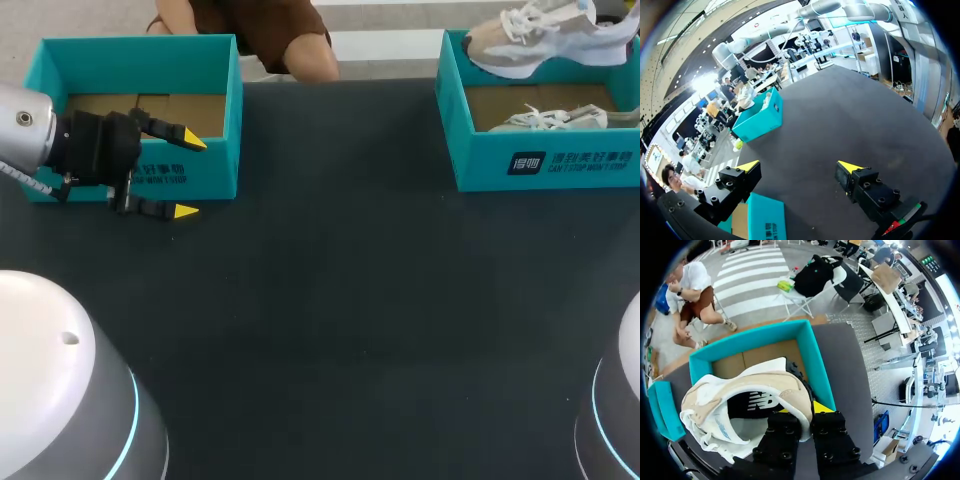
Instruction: Take the shoe out of the shoebox, open the shoe tongue, remove and reinsert the insole, then place the shoe into the shoebox
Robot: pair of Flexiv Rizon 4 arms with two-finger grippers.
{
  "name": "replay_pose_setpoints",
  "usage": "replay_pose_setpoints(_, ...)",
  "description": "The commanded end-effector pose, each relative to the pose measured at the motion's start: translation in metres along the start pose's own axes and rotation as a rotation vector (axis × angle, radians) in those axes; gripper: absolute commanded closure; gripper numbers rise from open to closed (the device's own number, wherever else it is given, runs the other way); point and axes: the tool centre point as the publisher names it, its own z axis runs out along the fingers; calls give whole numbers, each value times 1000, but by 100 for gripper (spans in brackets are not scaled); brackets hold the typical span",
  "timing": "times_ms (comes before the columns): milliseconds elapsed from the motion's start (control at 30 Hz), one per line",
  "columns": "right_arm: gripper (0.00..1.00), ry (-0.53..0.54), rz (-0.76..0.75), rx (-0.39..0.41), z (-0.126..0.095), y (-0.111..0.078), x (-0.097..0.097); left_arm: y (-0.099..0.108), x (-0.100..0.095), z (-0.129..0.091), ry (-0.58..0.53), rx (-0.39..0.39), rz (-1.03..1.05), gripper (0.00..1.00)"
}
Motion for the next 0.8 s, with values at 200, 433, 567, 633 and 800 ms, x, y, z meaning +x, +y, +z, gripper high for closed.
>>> replay_pose_setpoints(200, 100, 3, -6, 53, 31, 23, -1, 0, 1, 0, 0, -2, 1, 0)
replay_pose_setpoints(433, 100, 0, -19, 64, 49, 39, -1, 0, 1, 0, 0, -2, 1, 0)
replay_pose_setpoints(567, 100, -6, -19, 69, 56, 43, -3, 0, 1, 0, 0, -2, 1, 0)
replay_pose_setpoints(633, 100, -10, -23, 69, 60, 47, -4, 0, 1, 0, 0, -2, 1, 0)
replay_pose_setpoints(800, 100, -23, -50, 74, 71, 53, -2, 0, 1, 0, 0, -2, 1, 0)
